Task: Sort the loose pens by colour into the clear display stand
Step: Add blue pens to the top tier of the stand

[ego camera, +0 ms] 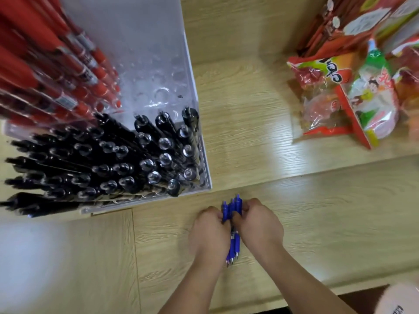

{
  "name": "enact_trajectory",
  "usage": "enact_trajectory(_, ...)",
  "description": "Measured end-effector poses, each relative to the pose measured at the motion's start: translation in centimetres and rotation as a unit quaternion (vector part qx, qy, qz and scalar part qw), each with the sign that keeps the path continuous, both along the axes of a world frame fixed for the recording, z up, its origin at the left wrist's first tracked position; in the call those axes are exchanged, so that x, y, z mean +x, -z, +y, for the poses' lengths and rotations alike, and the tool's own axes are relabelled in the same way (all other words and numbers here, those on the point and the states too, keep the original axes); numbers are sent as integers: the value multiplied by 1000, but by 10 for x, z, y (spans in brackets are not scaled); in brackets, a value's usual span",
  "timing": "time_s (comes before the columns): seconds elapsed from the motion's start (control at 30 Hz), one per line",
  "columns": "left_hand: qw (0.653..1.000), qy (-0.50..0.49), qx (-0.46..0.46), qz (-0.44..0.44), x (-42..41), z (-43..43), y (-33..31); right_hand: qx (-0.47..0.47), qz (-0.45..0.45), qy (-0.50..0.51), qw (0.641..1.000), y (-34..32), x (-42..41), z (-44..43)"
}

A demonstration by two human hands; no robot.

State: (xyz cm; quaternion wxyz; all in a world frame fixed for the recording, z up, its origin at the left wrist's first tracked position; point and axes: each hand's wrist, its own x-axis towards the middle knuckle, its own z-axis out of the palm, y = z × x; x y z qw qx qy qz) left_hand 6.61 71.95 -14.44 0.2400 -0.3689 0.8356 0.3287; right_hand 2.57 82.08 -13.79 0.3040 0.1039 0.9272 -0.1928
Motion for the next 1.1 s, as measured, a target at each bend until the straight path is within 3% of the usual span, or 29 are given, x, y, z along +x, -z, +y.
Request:
enact_trajectory(0.17, 999, -18, 19, -19, -8, -1, -4, -59, -43, 51, 996, 4, -2, -1)
enact_trajectory(0.4, 998, -23, 49, 22, -2, -11, -21, -108, 18, 74, 991, -8, 3, 20)
enact_trajectory(0.5, 996, -26, 66, 50, 3, -17, -42, -178, 29, 73, 981, -35, 3, 32)
enact_trajectory(0.73, 978, 26, 80, 193, 8, -18, -143, -278, 112, 24, 954, -145, -7, 41)
enact_trajectory(1.1, 893, -21, 53, 446, -17, -65, -336, -368, 302, -59, 877, -317, -53, -1)
